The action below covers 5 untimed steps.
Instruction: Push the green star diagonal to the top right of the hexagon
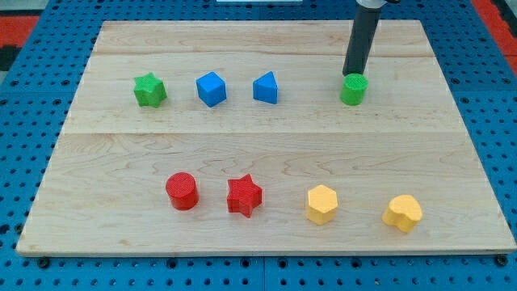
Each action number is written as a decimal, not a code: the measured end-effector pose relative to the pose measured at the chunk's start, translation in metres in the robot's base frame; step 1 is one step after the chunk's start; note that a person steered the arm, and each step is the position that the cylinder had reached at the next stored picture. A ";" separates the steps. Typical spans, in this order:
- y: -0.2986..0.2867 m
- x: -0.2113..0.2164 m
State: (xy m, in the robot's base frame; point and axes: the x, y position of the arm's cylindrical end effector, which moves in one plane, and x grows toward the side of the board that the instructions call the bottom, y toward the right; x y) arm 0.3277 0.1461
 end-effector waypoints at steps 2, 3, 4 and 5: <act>0.000 0.001; -0.008 -0.006; -0.013 -0.015; 0.001 -0.016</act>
State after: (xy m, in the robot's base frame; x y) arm 0.3121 0.1466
